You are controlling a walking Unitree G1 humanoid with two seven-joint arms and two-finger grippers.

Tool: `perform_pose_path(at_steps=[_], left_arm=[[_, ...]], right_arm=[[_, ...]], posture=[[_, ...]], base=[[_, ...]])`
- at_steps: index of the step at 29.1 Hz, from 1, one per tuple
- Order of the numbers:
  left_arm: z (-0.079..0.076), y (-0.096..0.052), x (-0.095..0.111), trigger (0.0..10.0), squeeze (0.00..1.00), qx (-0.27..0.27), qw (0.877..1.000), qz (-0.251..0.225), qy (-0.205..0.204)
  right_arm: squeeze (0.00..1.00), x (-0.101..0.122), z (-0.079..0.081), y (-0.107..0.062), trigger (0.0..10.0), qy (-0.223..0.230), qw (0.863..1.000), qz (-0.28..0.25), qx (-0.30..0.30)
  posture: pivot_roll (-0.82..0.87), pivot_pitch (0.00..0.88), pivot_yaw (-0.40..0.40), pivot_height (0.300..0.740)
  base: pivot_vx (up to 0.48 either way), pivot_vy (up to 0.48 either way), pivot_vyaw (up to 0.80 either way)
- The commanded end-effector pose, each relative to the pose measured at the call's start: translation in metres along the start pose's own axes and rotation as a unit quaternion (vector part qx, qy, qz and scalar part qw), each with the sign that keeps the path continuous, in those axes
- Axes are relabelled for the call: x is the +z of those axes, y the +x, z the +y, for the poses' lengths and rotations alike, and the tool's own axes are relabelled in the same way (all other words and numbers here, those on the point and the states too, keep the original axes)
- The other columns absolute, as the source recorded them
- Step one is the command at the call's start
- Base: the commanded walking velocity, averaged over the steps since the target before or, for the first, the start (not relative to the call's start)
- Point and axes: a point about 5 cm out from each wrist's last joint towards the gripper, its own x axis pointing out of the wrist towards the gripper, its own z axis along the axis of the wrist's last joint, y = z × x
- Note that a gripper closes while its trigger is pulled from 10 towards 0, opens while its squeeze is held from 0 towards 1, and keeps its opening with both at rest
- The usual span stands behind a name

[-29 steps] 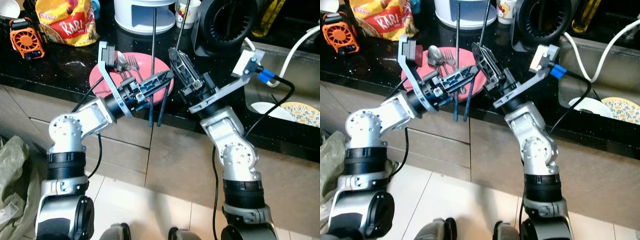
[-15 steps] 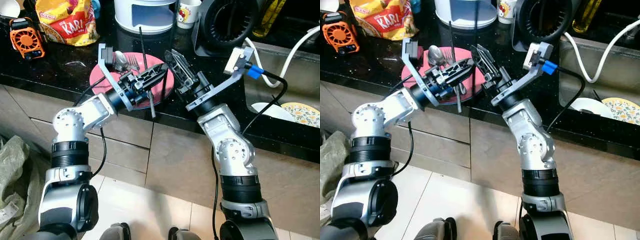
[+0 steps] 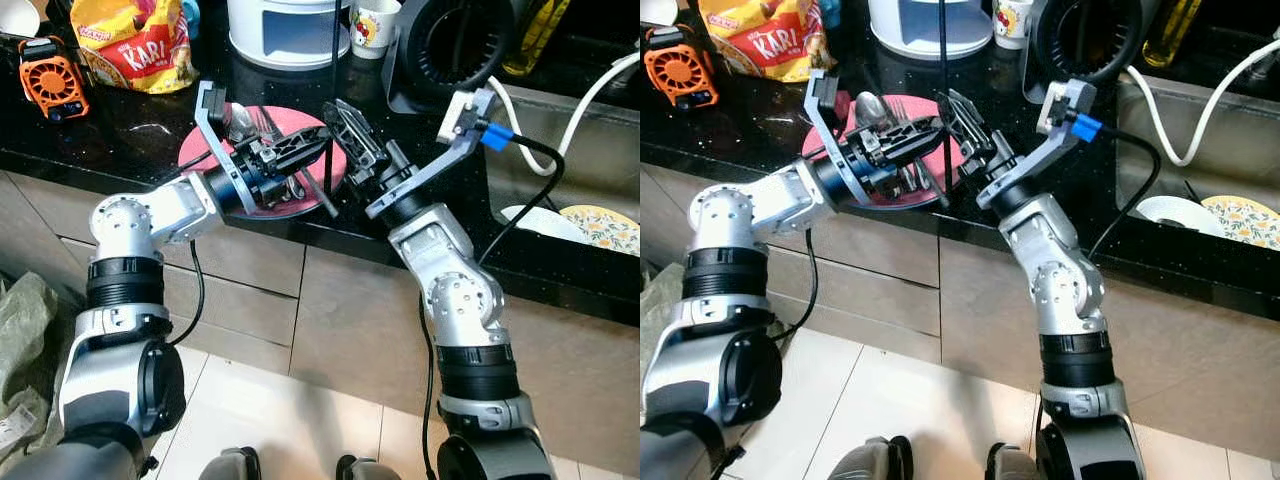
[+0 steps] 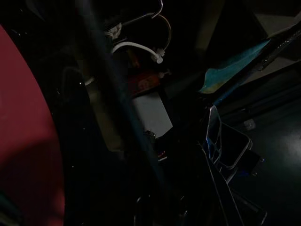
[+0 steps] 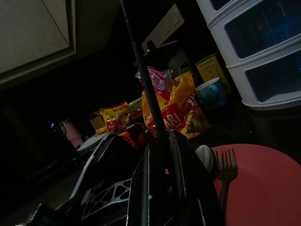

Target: Kitchen organization

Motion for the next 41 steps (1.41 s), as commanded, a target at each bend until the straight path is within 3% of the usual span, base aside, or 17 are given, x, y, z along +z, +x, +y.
perform_pose_path(at_steps=[1, 12, 13, 14, 19, 21, 22, 23, 24, 25, 27, 28, 34, 35, 41], left_arm=[[0.01, -0.086, 0.085, 10.0, 0.0, 0.077, 0.932, -0.35, 0.062], [0.018, -0.09, 0.084, 10.0, 0.0, 0.103, 0.932, -0.343, 0.06], [0.02, -0.093, 0.086, 4.1, 0.0, 0.108, 0.928, -0.351, 0.062], [0.022, -0.095, 0.087, 0.0, 0.0, 0.114, 0.925, -0.359, 0.056], [0.026, -0.099, 0.088, 0.0, 0.0, 0.129, 0.919, -0.37, 0.052], [0.033, -0.107, 0.09, 0.0, 0.0, 0.154, 0.906, -0.392, 0.038], [0.033, -0.107, 0.09, 0.0, 0.0, 0.154, 0.906, -0.392, 0.038], [0.035, -0.109, 0.089, 5.0, 0.0, 0.164, 0.905, -0.391, 0.039], [0.035, -0.109, 0.089, 5.0, 0.0, 0.164, 0.905, -0.391, 0.039], [0.037, -0.108, 0.088, 10.0, 0.0, 0.183, 0.904, -0.382, 0.053], [0.038, -0.106, 0.086, 10.0, 0.0, 0.185, 0.907, -0.373, 0.055], [0.037, -0.104, 0.085, 10.0, 1.0, 0.184, 0.91, -0.367, 0.057], [0.033, -0.101, 0.084, 10.0, 1.0, 0.173, 0.917, -0.353, 0.066], [0.032, -0.1, 0.083, 10.0, 0.0, 0.176, 0.918, -0.347, 0.073], [0.029, -0.104, 0.085, 10.0, 0.0, 0.178, 0.917, -0.347, 0.086]], right_arm=[[0.0, 0.024, -0.024, -0.024, 0.0, -0.029, 0.996, -0.063, -0.053], [0.0, 0.027, -0.029, -0.024, 0.0, -0.036, 0.994, -0.075, -0.076], [0.0, 0.027, -0.03, -0.024, 0.0, -0.037, 0.994, -0.074, -0.077], [0.0, 0.026, -0.03, -0.024, 0.0, -0.037, 0.994, -0.074, -0.078], [0.0, 0.026, -0.03, -0.023, 0.0, -0.038, 0.994, -0.073, -0.078], [0.0, 0.026, -0.029, -0.023, 0.0, -0.04, 0.994, -0.072, -0.077], [0.0, 0.026, -0.029, -0.023, 0.0, -0.04, 0.994, -0.072, -0.077], [0.0, 0.026, -0.029, -0.023, 0.0, -0.041, 0.994, -0.072, -0.077], [0.0, 0.026, -0.029, -0.023, 0.0, -0.041, 0.994, -0.072, -0.077], [0.0, 0.027, -0.03, -0.023, 0.0, -0.041, 0.993, -0.072, -0.077], [0.0, 0.027, -0.03, -0.023, 0.0, -0.042, 0.993, -0.073, -0.078], [0.0, 0.028, -0.03, -0.023, 0.0, -0.042, 0.993, -0.074, -0.079], [0.0, 0.029, -0.032, -0.022, 0.0, -0.045, 0.993, -0.078, -0.082], [0.0, 0.032, -0.034, -0.022, 0.0, -0.05, 0.991, -0.082, -0.088], [0.0, 0.038, -0.039, -0.023, 0.0, -0.06, 0.989, -0.092, -0.101]], posture=[[0.06, 0.163, -0.016, 0.74], [0.07, 0.16, -0.017, 0.74], [0.07, 0.16, -0.018, 0.74], [0.07, 0.159, -0.018, 0.74], [0.07, 0.158, -0.02, 0.74], [0.06, 0.156, -0.02, 0.74], [0.06, 0.156, -0.02, 0.74], [0.06, 0.156, -0.021, 0.74], [0.06, 0.156, -0.021, 0.74], [0.06, 0.156, -0.021, 0.74], [0.07, 0.156, -0.021, 0.74], [0.07, 0.155, -0.019, 0.74], [0.07, 0.154, -0.016, 0.74], [0.07, 0.152, -0.016, 0.74], [0.07, 0.149, -0.018, 0.74]], base=[[0.0, 0.0, 0.0], [0.0, 0.0, 0.0], [0.0, 0.0, 0.0], [0.0, 0.0, 0.0], [0.0, 0.0, 0.0], [0.0, 0.0, 0.0], [0.0, 0.0, 0.0], [0.0, 0.0, 0.0], [0.0, 0.0, 0.0], [0.0, 0.0, 0.0], [0.0, 0.0, 0.0], [0.0, 0.0, 0.0], [0.0, 0.0, 0.0], [0.0, 0.0, 0.0], [0.0, 0.0, 0.0]])
